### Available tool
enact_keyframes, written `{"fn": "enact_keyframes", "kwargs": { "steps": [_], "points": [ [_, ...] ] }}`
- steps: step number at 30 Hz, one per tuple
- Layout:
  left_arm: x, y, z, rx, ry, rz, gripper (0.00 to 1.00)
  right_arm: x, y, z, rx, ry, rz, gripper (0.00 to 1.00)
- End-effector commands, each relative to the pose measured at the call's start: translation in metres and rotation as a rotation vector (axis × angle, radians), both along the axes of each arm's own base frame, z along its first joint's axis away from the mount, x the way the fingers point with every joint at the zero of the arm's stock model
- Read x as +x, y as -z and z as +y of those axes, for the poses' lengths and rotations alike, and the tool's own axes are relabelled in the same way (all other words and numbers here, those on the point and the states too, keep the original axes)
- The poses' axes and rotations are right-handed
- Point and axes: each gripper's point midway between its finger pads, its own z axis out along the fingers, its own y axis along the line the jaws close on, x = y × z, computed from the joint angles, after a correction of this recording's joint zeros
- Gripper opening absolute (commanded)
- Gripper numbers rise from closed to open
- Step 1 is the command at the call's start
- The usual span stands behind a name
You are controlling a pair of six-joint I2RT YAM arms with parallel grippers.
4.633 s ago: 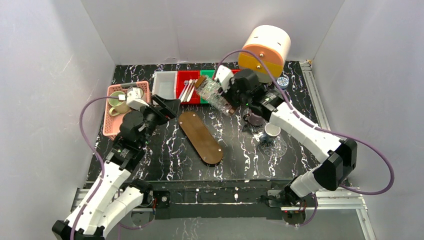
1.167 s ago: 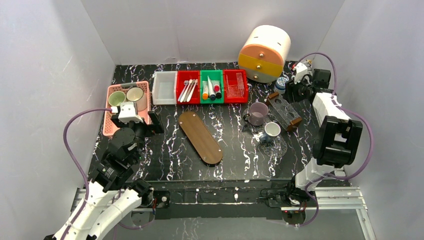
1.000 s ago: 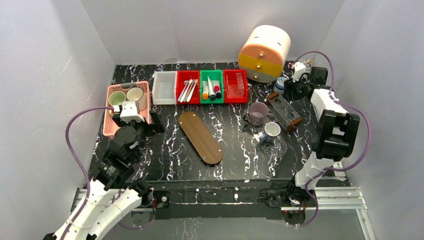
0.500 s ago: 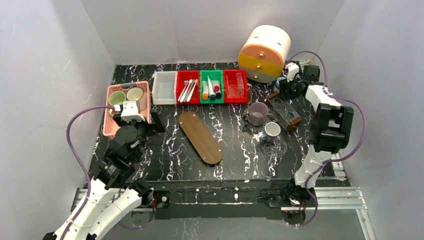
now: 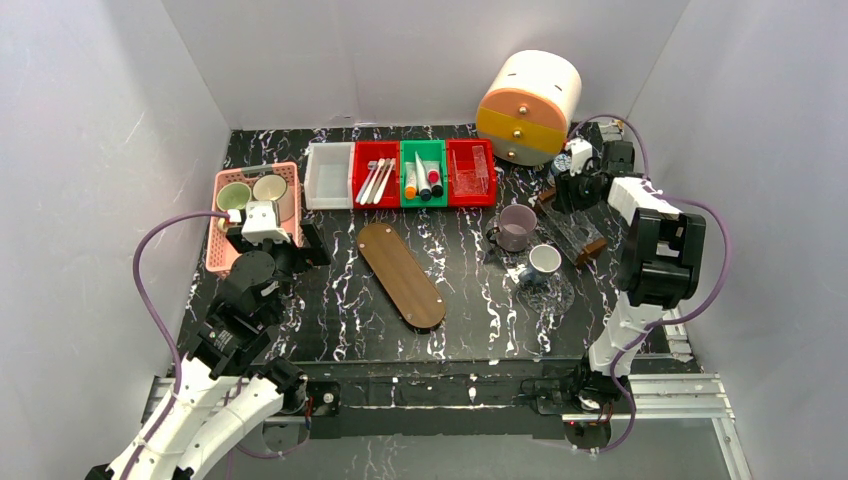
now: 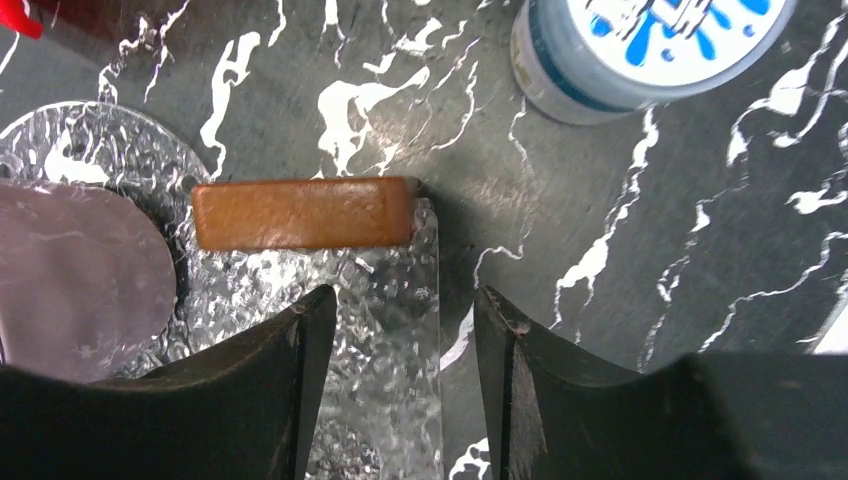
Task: Prepare toiletry sets of a toothbrush and toothpaste on the tray
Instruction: Move the toothpaste holder to the center of the board.
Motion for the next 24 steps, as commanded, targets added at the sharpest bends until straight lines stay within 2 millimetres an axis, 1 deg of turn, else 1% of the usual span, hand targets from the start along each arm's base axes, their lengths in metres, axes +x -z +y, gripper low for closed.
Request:
{"fn": "enact_keyframes", "kwargs": {
  "steps": [1,3,10,12,18,24],
  "points": [
    [0.0,0.001,0.002,0.003,-0.013,-0.008,0.98,-0.015,-0.002,0.0,0.0,-0.009,0.024,0.61],
    [0.0,0.0,0.003,0.001,-0.014,-0.01,0.98,-0.015,-0.003,0.0,0.004,-0.001,0.022,0.6],
    [-0.001,-0.001,0.004,-0.004,-0.017,-0.017,0.98,-0.022,-0.002,-0.004,0.001,0.053,0.055,0.46],
    [-0.002,-0.002,0.004,-0.005,-0.017,-0.019,0.98,-0.024,-0.002,-0.006,0.006,0.082,0.066,0.44],
    [-0.002,-0.003,0.004,-0.007,-0.016,-0.021,0.98,-0.03,0.0,-0.009,0.022,0.174,0.103,0.4],
    [-0.002,-0.003,0.005,-0.008,-0.016,-0.022,0.98,-0.035,-0.002,-0.001,0.04,0.157,0.088,0.4]
  ]
}}
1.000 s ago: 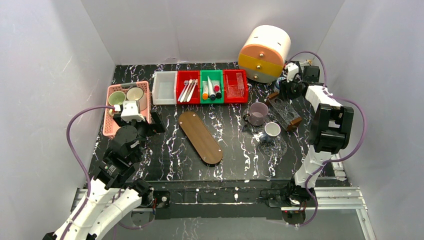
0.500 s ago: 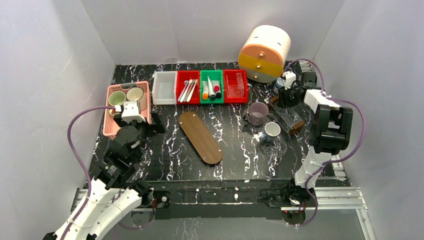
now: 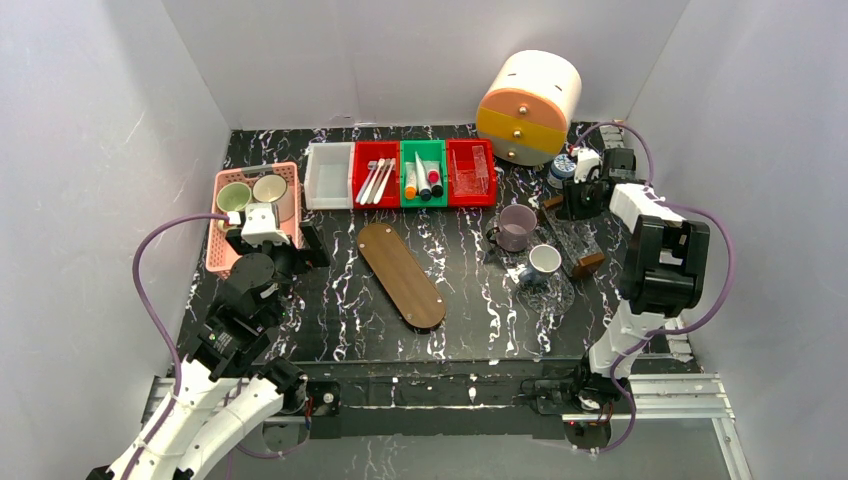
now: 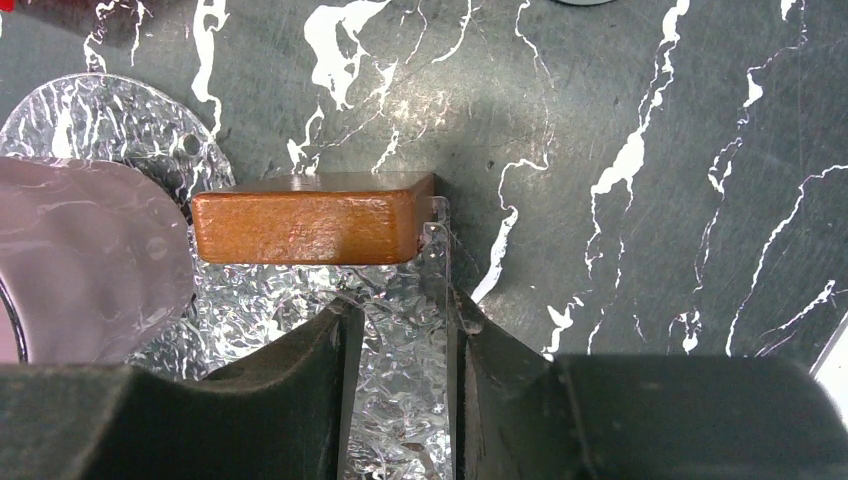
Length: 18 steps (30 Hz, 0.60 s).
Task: Prepare toiletry sets of a toothbrush and toothpaste on the tray
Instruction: Move the toothpaste holder to the center of the board.
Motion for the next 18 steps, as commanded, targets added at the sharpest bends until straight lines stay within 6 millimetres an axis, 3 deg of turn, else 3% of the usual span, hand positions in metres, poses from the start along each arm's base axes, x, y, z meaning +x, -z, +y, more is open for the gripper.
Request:
{"fn": "enact_keyframes", "kwargs": {
  "steps": [1,9,18],
  "points": [
    [0.0,-0.005,0.004,-0.008,-0.017,-0.02,0.98,-0.004,-0.014,0.005,0.014,0.002,-0.031,0.4],
    [0.0,-0.004,0.004,-0.007,-0.018,-0.018,0.98,-0.001,-0.017,0.021,0.043,-0.071,-0.059,0.41],
    [0.001,-0.003,0.003,-0.003,-0.017,-0.012,0.98,0.005,-0.018,0.026,0.053,-0.083,-0.054,0.43]
  ]
}}
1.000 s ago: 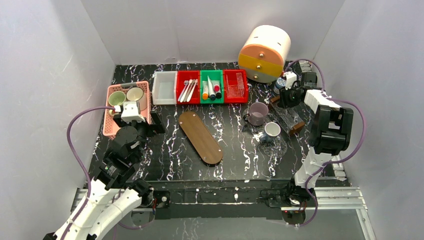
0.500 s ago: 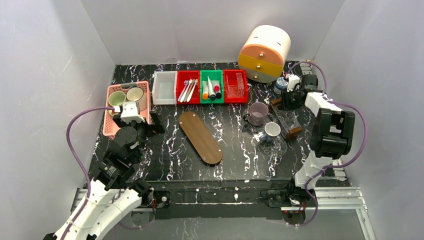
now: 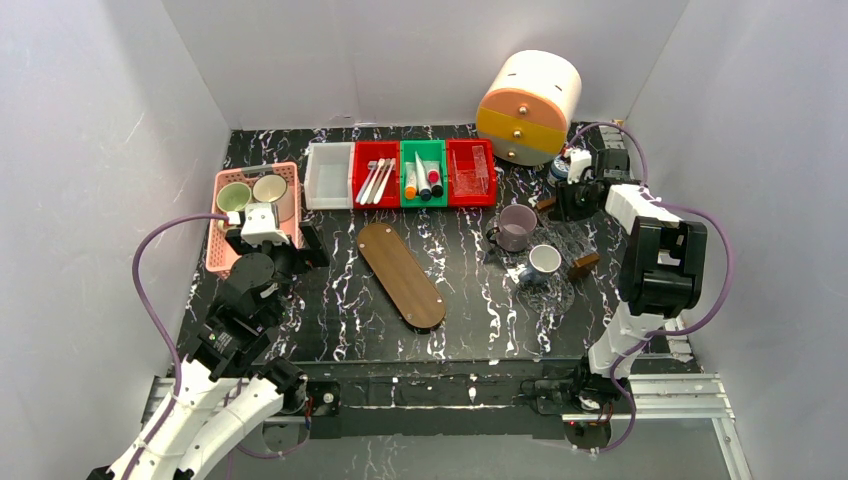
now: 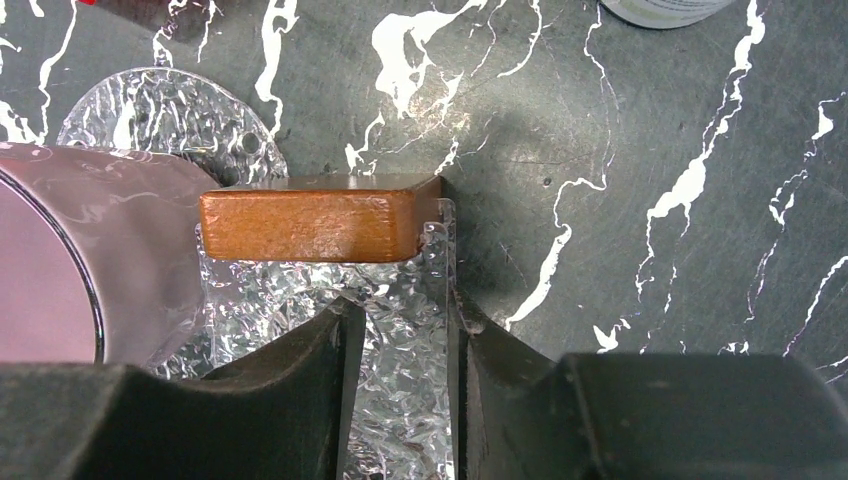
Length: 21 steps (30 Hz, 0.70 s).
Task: Prepare toiletry sets of a toothbrush and toothpaste on the tray
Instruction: Move the toothpaste holder to the center of the board.
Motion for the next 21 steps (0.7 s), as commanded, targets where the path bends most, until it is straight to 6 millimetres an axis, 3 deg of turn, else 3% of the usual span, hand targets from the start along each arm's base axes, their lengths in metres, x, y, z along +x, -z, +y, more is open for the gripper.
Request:
{"fn": "enact_keyframes", "kwargs": {
  "steps": [1,11,21],
  "points": [
    [0.001,-0.002,0.003,-0.001,-0.015,-0.01,0.98,0.011,-0.017,0.006,0.016,-0.027,-0.057,0.45],
    [0.003,-0.001,0.001,0.003,-0.015,-0.002,0.98,0.021,-0.047,-0.006,-0.028,0.048,-0.129,0.68],
    [0.008,0.004,0.003,0.012,-0.034,0.018,0.98,0.017,-0.118,-0.031,-0.08,0.259,-0.27,0.81]
  ]
}}
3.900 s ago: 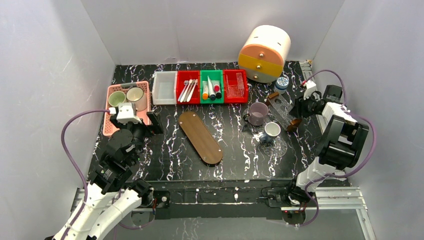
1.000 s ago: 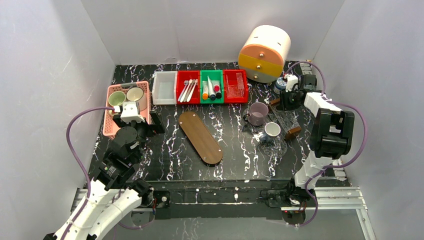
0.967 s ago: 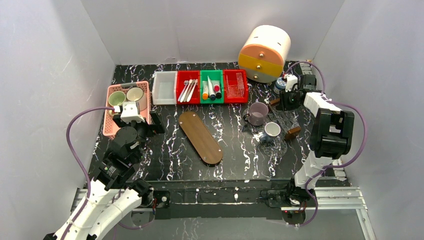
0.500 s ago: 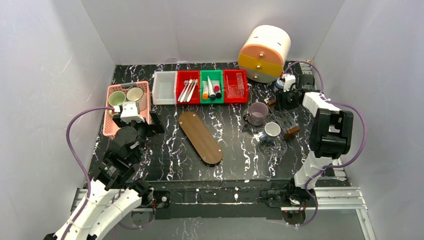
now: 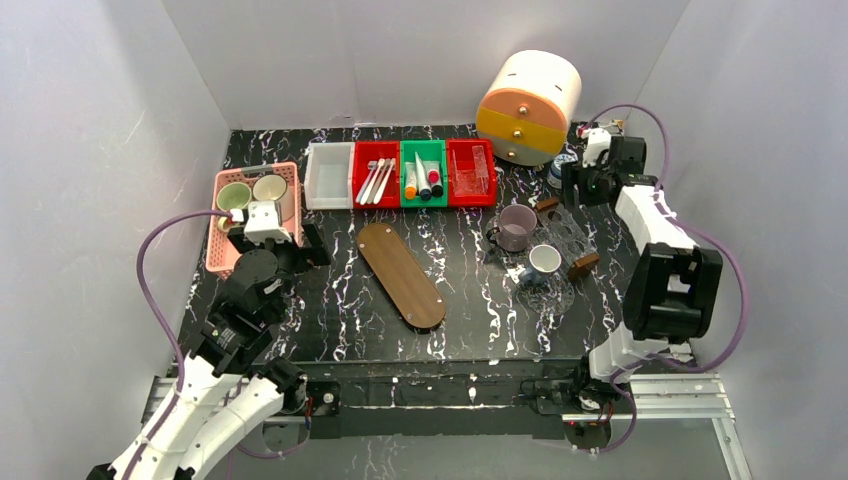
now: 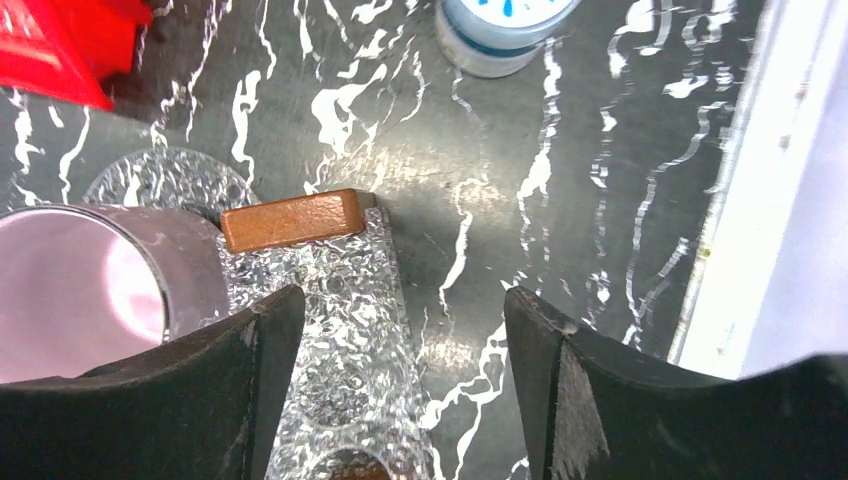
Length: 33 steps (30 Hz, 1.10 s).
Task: Prepare toiletry sets of a toothbrush and toothpaste on the tray
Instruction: Move the toothpaste holder to the center of the board, then pick up the toothpaste from the storage box.
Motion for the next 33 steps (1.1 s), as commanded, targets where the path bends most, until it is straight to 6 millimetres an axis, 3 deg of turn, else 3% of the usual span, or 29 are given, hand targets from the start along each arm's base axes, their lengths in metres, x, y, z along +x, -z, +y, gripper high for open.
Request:
{"fn": "enact_keyframes", "kwargs": {
  "steps": [1,7,12,25,29,33],
  "points": [
    [0.005,0.002,0.003,0.005,-0.026,0.008,0.98,0.009,-0.07,-0.012,0.008,0.149,-0.171,0.83],
    [0.01,0.007,0.006,0.004,-0.05,0.029,0.98,-0.004,-0.106,-0.003,0.14,0.23,-0.295,0.88],
    [0.016,0.013,0.007,0.006,-0.063,0.058,0.98,-0.017,-0.131,0.014,0.274,0.217,-0.413,0.99],
    [0.03,0.025,0.004,-0.003,-0.072,0.12,0.98,-0.031,-0.134,0.045,0.596,0.232,-0.484,0.99],
    [0.037,0.028,-0.006,-0.016,-0.053,0.165,0.98,-0.034,-0.124,0.05,0.604,0.219,-0.44,0.99],
    [0.05,0.036,-0.021,-0.029,-0.024,0.234,0.98,-0.043,-0.128,0.054,0.605,0.19,-0.437,0.99]
  ]
}}
